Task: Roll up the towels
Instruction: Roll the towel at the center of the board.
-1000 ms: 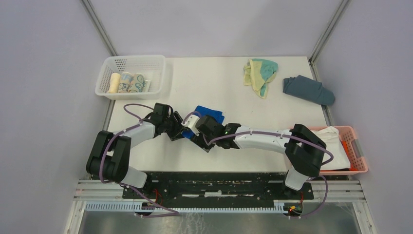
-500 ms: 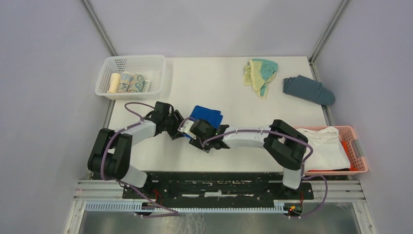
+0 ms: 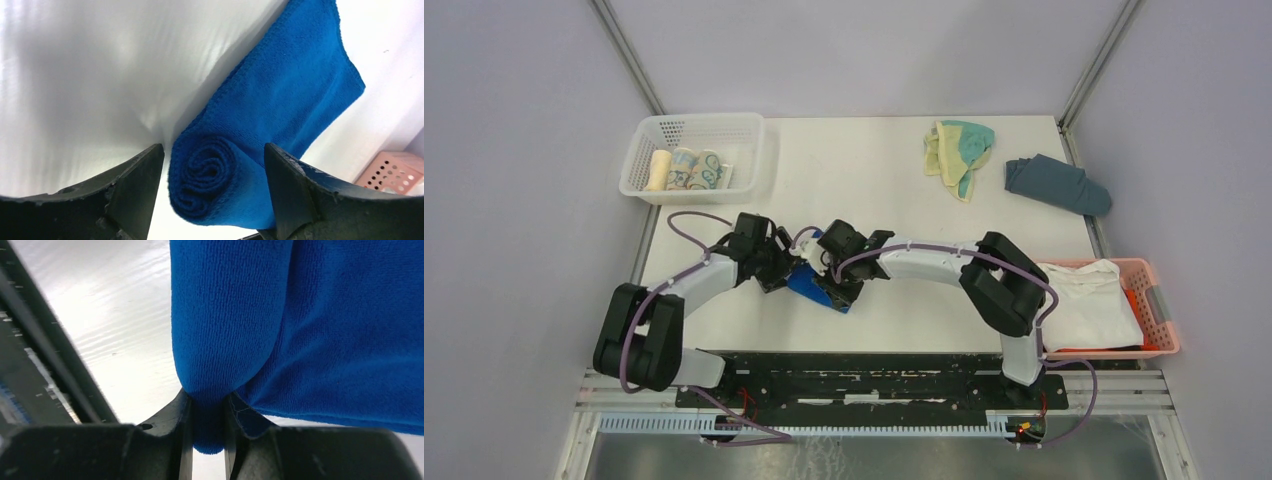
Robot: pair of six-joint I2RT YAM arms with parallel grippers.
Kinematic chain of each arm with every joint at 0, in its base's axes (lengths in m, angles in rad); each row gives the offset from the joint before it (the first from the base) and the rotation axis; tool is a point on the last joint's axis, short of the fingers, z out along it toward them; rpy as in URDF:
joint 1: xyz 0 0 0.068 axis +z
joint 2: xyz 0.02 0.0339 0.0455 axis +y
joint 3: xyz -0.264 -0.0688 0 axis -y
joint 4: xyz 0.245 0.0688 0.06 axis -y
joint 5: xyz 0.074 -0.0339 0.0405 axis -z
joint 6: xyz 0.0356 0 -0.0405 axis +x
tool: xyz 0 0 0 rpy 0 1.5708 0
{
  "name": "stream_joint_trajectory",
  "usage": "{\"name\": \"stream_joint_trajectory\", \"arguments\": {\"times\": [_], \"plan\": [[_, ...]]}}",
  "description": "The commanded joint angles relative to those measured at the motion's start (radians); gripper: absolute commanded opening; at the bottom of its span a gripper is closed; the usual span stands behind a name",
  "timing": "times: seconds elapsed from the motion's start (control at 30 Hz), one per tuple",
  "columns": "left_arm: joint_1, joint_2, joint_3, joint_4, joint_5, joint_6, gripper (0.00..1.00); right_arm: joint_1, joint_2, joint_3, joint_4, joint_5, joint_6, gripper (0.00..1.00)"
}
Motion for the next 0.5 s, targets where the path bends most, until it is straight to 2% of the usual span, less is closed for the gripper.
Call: {"name": "stream_joint_trajectory", "arguments": {"times": [0.0, 0.27, 0.37, 0.47], "plan": [[0.017, -0.106, -0.040, -0.053, -0.062, -0.012, 0.84, -0.059, 0.086, 0.041, -0.093, -0.363, 0.090, 0.18], [0.023, -0.244, -0.058, -0.134, -0.050, -0.058, 0.86, -0.191, 0.227, 0.114, -0.048, -0.658, 0.243, 0.18], [0.023, -0.261, -0.073, -0.123, -0.005, -0.073, 0.86, -0.227, 0.266, 0.105, 0.019, -0.756, 0.315, 0.18], [0.023, -0.246, -0.084, -0.071, 0.042, -0.079, 0.86, -0.256, 0.297, 0.086, 0.074, -0.791, 0.385, 0.19]]}}
